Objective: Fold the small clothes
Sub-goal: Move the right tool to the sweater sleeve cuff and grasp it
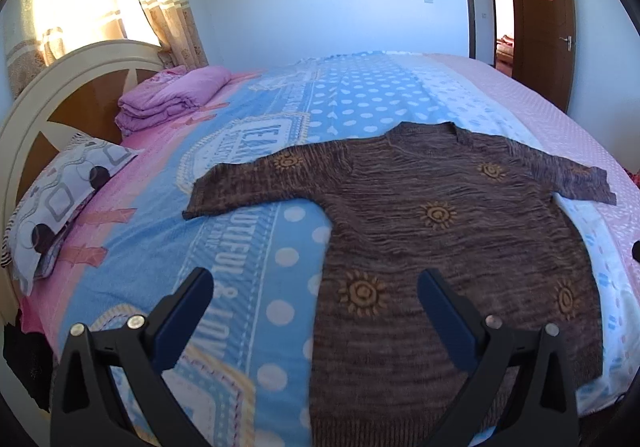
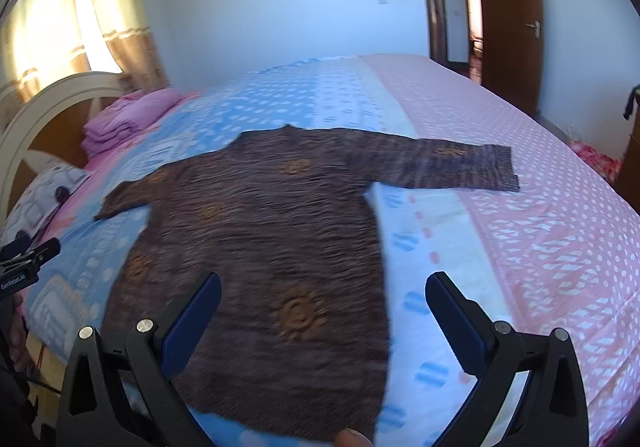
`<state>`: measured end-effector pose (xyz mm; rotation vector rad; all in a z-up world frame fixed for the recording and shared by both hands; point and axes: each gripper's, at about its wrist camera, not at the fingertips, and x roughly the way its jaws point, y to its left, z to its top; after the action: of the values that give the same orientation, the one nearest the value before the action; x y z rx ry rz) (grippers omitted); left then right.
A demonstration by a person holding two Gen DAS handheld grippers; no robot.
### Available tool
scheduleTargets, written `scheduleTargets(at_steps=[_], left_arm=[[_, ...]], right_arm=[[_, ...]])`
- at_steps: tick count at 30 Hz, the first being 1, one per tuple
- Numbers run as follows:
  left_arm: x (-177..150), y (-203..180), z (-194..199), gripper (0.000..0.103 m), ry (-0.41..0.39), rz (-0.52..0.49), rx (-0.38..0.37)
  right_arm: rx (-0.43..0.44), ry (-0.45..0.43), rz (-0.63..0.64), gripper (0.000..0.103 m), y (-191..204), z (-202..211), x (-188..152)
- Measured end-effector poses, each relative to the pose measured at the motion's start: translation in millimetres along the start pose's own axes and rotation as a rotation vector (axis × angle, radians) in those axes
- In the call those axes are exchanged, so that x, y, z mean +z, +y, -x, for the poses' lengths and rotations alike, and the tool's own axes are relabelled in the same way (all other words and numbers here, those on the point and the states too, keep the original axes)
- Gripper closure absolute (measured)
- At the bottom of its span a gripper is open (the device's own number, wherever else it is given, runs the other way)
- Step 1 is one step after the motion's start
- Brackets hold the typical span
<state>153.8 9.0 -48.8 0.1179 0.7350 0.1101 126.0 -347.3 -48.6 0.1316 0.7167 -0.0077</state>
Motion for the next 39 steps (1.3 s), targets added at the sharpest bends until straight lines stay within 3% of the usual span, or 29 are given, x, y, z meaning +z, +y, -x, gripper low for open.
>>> scheduleTargets(at_steps=[8,10,14,19,21,24,28,32,33,34,35,39], left_arm=[[26,-27,-66,0.000,0.025,-0.025,0.019],[34,-32,-79,0.000,0.004,-0.036,0.046],[48,-35,-107,0.000,0.013,-0.037,0.067],[60,-35,-139,0.000,0.025,-0.037,0.112],[62,-32,-148,0.000,0.030,-0.023,0.115],[65,-29,-163,0.000,0.038,-0.011,0.146],[69,-25,-182,0.000,0.054,-0.002,0.180],[71,-23,-194,0.000,0.080,0.010,0.174],[70,-23,-196,0.000,0.092,0.015,0.163],[69,-23,-197,0.000,0.099,0.018,0.154],[68,-25,-198,0.000,0.103,0.019,0.149],[64,-25,-197,0.000,0.106,0.020,0.139]], right_arm=[[-0.122,0.040,-0.112,0.003,-86,-55,45],[-0.148,0.055,-0.150,0.012,-108,-68,55],[-0.197,0.066,-0.247,0.018,-162,-93,79],[-0.207,0.077,-0.331,0.055,-214,-119,101],[-0.226,0.077,-0.344,0.056,-230,-130,107],[-0.234,0.105,-0.371,0.068,-251,-149,116],[-0.252,0.138,-0.392,0.068,-268,-170,121],[-0.246,0.167,-0.343,0.068,-259,-184,123],[-0.231,0.170,-0.331,0.072,-259,-187,124],[-0.210,0.174,-0.326,0.090,-255,-189,125],[-0.181,0.182,-0.330,0.097,-254,-191,127],[-0.155,0.158,-0.305,0.097,-242,-181,139]])
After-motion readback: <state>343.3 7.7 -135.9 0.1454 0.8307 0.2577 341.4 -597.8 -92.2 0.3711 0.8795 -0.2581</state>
